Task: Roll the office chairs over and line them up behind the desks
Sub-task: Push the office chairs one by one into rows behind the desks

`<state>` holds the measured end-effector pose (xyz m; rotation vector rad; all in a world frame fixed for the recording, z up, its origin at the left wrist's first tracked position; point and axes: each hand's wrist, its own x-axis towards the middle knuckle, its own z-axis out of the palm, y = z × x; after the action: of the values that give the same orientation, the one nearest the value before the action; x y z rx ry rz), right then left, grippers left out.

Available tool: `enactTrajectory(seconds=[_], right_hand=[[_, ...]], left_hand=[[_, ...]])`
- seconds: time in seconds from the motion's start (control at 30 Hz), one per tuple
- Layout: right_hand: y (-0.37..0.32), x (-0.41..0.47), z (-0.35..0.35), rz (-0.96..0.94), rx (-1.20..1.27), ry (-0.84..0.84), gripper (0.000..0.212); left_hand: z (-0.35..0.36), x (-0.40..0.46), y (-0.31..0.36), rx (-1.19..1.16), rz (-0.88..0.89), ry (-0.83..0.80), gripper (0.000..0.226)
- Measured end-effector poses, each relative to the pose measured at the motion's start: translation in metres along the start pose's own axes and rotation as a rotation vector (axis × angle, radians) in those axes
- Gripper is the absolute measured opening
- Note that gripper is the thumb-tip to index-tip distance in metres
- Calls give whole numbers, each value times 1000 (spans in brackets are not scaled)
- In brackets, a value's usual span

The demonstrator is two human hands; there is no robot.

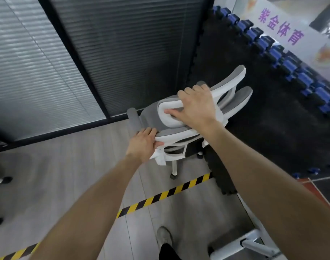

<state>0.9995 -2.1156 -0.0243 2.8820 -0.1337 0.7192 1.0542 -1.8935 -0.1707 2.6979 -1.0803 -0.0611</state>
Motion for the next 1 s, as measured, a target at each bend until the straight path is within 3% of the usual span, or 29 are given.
enactTrajectory(seconds=[0.5,0.67,0.83,1.0], right_hand=[[-56,-4,-3,11,5,38,69],[-93,-5,-22,-217,175,39,51],[-113,-10,-51,-290,180,15,73],[-180,-29,-64,-346,258,133,75]], left_hand=[[-31,-43,-52,40,14,0,49],[-40,-92,-86,41,-48,17,49],[-45,-165,-127,23,-127,35,52],[-59,-253,-151,39,-239,34,52]])
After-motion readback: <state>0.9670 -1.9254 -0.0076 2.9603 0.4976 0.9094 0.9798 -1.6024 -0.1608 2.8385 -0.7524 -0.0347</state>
